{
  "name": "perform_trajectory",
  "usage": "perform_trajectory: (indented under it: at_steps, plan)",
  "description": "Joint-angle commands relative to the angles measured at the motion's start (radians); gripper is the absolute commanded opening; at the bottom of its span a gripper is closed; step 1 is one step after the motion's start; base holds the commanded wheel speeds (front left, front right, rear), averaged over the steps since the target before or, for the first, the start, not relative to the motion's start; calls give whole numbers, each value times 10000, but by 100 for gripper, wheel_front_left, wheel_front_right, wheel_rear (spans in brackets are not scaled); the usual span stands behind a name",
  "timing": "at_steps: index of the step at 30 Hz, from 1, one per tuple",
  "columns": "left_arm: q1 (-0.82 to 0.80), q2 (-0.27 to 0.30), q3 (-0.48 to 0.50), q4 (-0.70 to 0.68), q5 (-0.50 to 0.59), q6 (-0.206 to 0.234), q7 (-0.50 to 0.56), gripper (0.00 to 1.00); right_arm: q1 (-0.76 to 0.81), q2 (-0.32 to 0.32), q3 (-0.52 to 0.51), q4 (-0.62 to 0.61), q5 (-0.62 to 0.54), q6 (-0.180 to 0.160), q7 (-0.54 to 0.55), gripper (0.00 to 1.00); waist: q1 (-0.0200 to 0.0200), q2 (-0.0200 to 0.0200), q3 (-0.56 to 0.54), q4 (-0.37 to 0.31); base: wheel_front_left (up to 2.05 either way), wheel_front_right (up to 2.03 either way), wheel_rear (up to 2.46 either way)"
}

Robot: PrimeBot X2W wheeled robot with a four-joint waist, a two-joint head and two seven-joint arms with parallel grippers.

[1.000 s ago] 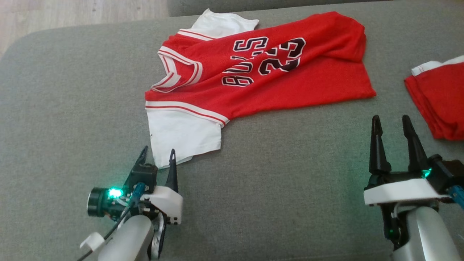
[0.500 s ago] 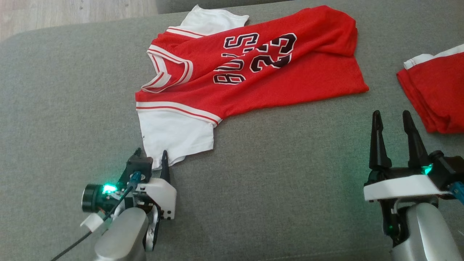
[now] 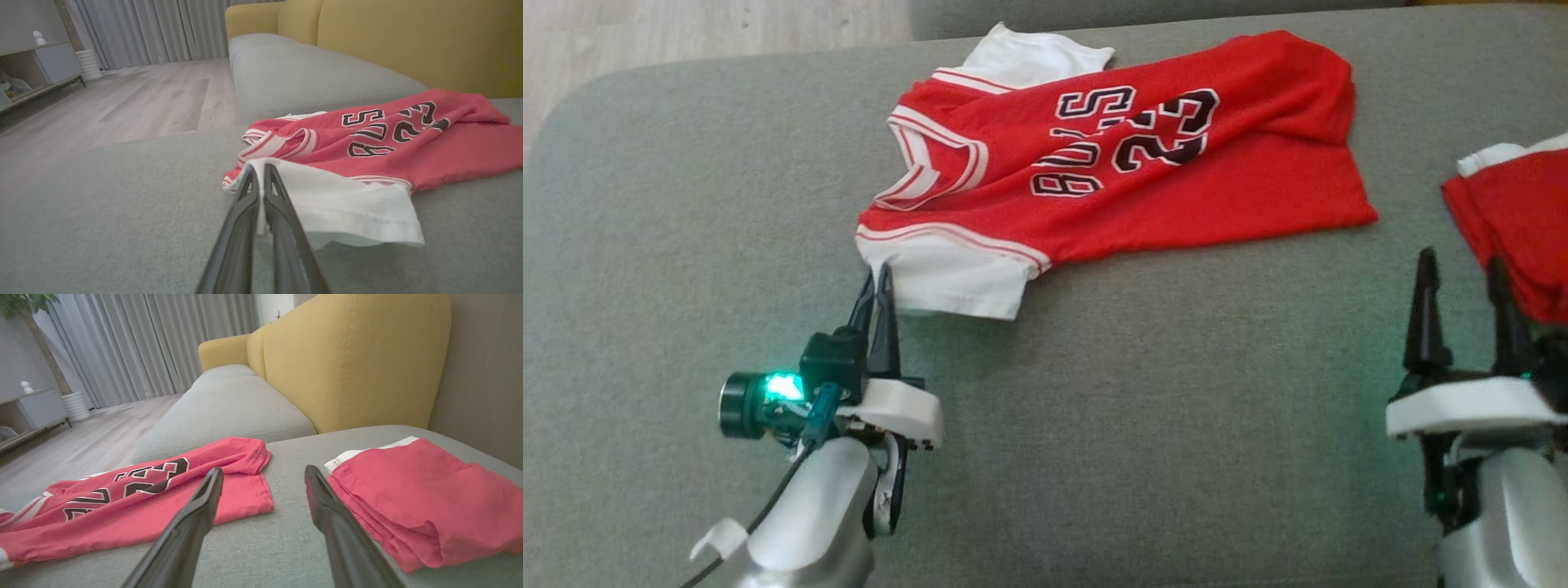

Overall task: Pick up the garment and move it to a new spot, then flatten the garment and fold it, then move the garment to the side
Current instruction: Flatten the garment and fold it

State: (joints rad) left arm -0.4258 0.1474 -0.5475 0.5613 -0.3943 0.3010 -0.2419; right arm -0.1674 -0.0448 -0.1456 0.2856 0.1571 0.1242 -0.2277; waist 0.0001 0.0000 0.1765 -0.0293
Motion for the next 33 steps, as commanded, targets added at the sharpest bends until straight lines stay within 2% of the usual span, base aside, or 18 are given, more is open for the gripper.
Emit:
perform_trajectory:
  at_steps: [1, 10, 17, 21, 31, 32, 33]
  plan:
    - [-254, 142, 358, -432, 173, 30, -135, 0, -697, -55, 29, -96, -178, 65, 92, 100, -1, 0, 22, 146, 0, 0, 0]
    - [-211, 35, 239, -1404, 567, -79, -194, 0, -2722, -55, -864, 2179, -929, 65, 1365, 100, -1, 0, 343, 643, 0, 0, 0]
    - [-260, -107, 128, -2079, 840, -103, -197, 0, -4363, -55, -2683, 4498, -2369, 65, 2187, 100, -1, 0, 707, 1084, 0, 0, 0]
    - [-287, -202, -31, -2239, 945, -181, -197, 0, -5026, -55, -3743, 5424, -3370, 65, 2217, 100, -1, 0, 836, 1292, 0, 0, 0]
    - [-263, -262, -165, -2365, 995, -298, -198, 0, -5659, -55, -5147, 6746, -5011, 65, 2001, 100, -1, 0, 910, 1469, 0, 0, 0]
    - [-263, -257, -167, -2371, 993, -305, -198, 0, -5706, -55, -5246, 6879, -5137, 65, 1980, 93, -1, 0, 908, 1474, 0, 0, 0]
    - [-259, -248, -167, -2377, 992, -309, -198, 0, -5754, -55, -5324, 7015, -5245, 65, 1954, 33, -1, 0, 901, 1476, 0, 0, 0]
